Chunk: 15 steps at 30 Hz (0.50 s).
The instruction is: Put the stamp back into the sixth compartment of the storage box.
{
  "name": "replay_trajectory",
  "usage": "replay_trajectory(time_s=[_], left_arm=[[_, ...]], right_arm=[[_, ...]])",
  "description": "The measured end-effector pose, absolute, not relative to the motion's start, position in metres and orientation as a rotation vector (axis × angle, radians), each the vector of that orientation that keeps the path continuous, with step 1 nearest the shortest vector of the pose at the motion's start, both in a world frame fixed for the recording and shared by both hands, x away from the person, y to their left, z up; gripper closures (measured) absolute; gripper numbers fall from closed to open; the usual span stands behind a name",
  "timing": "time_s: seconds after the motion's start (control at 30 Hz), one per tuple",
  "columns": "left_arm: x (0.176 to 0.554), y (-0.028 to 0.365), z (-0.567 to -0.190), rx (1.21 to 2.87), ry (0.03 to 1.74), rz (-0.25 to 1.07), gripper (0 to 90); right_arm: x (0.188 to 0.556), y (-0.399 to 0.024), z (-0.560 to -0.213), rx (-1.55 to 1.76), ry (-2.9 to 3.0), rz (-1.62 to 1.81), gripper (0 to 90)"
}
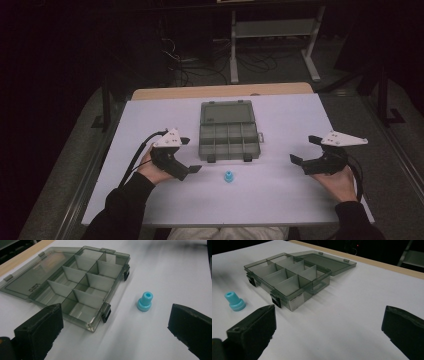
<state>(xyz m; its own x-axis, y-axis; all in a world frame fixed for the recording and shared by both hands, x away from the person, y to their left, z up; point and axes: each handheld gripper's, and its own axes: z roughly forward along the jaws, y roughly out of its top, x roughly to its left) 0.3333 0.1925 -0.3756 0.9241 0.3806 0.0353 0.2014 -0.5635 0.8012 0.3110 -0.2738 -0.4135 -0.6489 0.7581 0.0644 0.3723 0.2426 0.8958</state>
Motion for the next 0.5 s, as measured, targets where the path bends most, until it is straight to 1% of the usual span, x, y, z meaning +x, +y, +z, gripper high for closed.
replay_trajectory(time_s=[0.27, 0.5], left_arm=[[0.336, 0.178, -0.378, 2.211, 0.386, 0.231, 0.0], [0.336, 0.153, -0.382, 2.256, 0.325, 0.198, 0.0]], right_arm=[[0.311, -0.273, -0.414, 1.032, 2.148, 1.374, 0.0], [0.311, -0.272, -0.414, 1.029, 2.156, 1.37, 0.0]])
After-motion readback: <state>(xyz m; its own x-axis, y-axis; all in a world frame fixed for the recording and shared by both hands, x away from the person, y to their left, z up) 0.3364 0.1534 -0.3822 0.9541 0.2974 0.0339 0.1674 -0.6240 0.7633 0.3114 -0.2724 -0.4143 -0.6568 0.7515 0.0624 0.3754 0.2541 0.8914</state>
